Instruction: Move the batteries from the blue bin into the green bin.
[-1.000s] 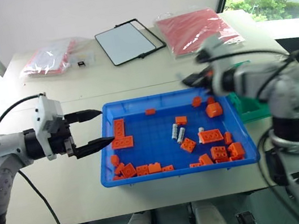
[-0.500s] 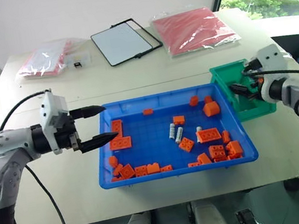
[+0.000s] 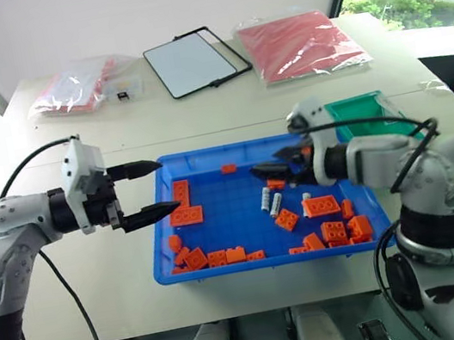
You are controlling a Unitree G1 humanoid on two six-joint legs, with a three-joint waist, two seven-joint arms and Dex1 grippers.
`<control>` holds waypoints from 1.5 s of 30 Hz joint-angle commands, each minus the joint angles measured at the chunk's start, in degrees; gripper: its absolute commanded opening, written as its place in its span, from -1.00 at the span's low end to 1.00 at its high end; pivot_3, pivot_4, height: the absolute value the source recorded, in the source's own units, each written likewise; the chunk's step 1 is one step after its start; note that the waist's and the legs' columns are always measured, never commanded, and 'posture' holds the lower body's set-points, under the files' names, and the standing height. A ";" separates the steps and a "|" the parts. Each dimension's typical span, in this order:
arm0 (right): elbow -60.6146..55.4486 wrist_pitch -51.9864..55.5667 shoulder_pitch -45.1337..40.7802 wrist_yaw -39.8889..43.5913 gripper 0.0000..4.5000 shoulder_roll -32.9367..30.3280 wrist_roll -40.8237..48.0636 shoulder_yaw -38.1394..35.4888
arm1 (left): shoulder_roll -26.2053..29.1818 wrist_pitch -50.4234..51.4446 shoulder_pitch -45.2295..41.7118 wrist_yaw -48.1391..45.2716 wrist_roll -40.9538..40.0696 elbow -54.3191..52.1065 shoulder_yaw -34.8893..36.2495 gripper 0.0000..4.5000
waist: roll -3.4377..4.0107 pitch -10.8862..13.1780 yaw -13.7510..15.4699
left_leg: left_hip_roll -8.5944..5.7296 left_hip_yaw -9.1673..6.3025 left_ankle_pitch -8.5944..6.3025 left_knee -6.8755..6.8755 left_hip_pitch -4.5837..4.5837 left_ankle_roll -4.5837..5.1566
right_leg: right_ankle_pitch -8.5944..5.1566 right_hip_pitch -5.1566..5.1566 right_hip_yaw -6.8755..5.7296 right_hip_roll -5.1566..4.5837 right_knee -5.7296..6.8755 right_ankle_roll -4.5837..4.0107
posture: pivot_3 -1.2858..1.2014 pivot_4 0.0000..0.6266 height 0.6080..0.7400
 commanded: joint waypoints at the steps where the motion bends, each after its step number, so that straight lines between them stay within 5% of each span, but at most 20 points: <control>1: 1.23 0.40 0.37 -1.35 0.85 1.25 0.44 0.05 | 1.20 0.34 -1.36 -0.63 -0.80 -1.25 1.18 1.00 | 0.00 0.00 -0.18 | 0.02 0.00 0.00 0.00 0.00 0.00 | 0.00 -0.03 0.00 0.01 0.04 0.01 | 0.03 -0.52 0.93; 14: 0.64 -2.14 2.83 -1.32 0.85 -0.41 -0.78 5.21 | 1.31 1.01 -0.78 -0.11 -1.35 -2.55 2.14 1.00 | -0.03 -0.04 -0.39 | 0.11 0.02 0.00 -0.02 0.05 0.00 | 0.00 -0.08 -0.01 0.12 0.14 0.00 | 0.03 -0.52 0.93; 24: -4.87 0.40 4.20 -1.61 0.85 -1.71 4.00 2.20 | 0.88 0.73 0.06 0.67 -1.33 -2.91 2.42 1.00 | -0.03 -0.03 -0.27 | 0.12 0.01 0.00 -0.03 0.04 0.00 | 0.00 -0.10 0.00 0.12 0.15 0.00 | 0.03 -0.52 0.93; 40: 6.11 -6.09 3.40 -2.81 0.85 2.19 -0.86 10.80 | 1.16 0.94 -1.88 0.62 -1.13 -2.34 2.05 1.00 | -0.04 -0.04 -0.46 | 0.11 0.05 0.01 -0.01 0.08 0.00 | 0.00 -0.10 0.01 0.12 0.22 0.00 | 0.03 -0.52 0.93; 43: 6.96 -8.09 3.65 -2.55 0.50 1.96 -1.73 13.00 | 1.09 1.07 -1.79 0.97 -1.26 -2.56 2.19 1.00 | -0.05 -0.05 -0.48 | 0.11 0.05 0.01 0.00 0.12 0.00 | 0.00 -0.07 0.02 0.13 0.24 0.00 | 0.03 -0.52 0.93; 45: 6.78 -9.01 3.64 -2.22 0.08 1.32 -2.04 14.14 | 1.10 1.20 -1.86 1.19 -1.43 -2.63 2.27 1.00 | -0.05 -0.05 -0.46 | 0.11 0.05 0.01 0.01 0.12 0.00 | 0.00 -0.07 0.02 0.13 0.25 0.00 | 0.03 -0.52 0.93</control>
